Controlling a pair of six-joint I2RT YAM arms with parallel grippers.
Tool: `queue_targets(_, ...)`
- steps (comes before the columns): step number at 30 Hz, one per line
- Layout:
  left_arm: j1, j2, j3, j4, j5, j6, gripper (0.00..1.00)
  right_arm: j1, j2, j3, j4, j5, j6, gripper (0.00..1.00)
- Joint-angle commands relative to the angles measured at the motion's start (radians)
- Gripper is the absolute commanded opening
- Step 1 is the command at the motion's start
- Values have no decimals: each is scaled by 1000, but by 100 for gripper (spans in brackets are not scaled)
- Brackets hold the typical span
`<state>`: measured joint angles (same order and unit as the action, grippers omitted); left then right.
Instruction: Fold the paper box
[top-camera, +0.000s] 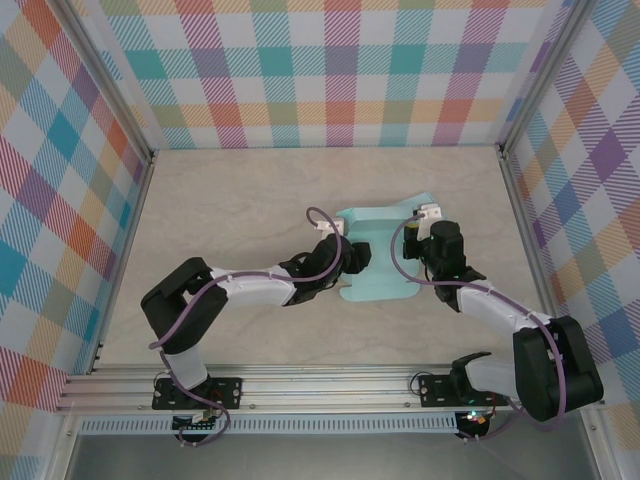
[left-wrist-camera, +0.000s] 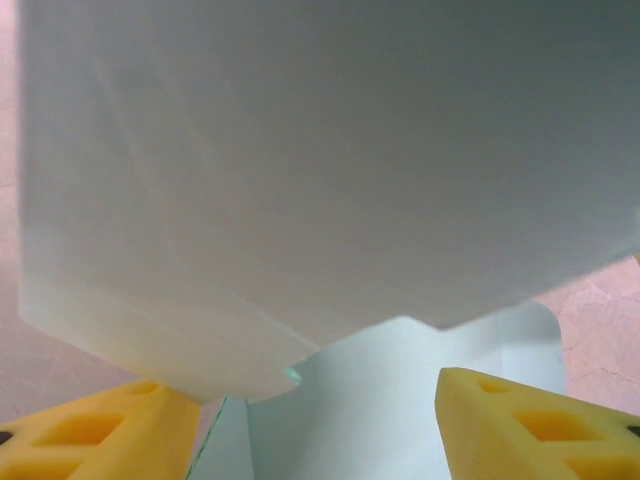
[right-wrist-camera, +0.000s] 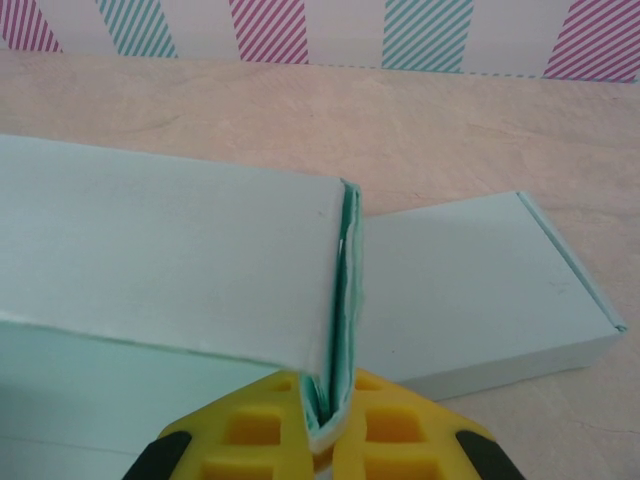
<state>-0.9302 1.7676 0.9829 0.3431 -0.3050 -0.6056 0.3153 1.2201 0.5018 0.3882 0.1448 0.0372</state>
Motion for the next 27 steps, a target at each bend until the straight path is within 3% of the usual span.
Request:
queue_targets(1, 5, 18, 43, 84, 13, 45, 55, 7, -7, 9, 10, -34, -12, 0)
queue_targets(6, 5, 62, 66, 114, 27, 59, 48, 6, -4, 12, 8, -39, -15, 0)
queue_targets(10, 5, 77, 65, 130, 13, 76, 48, 6, -2, 11, 8, -38, -16, 0)
queue_targets(14, 5, 13, -5, 154, 15, 109, 62, 6, 4, 20, 0, -21, -10, 0)
queue_targets(27, -14, -468, -325, 41, 98, 201, 85, 6, 11, 27, -8, -19, -8, 0)
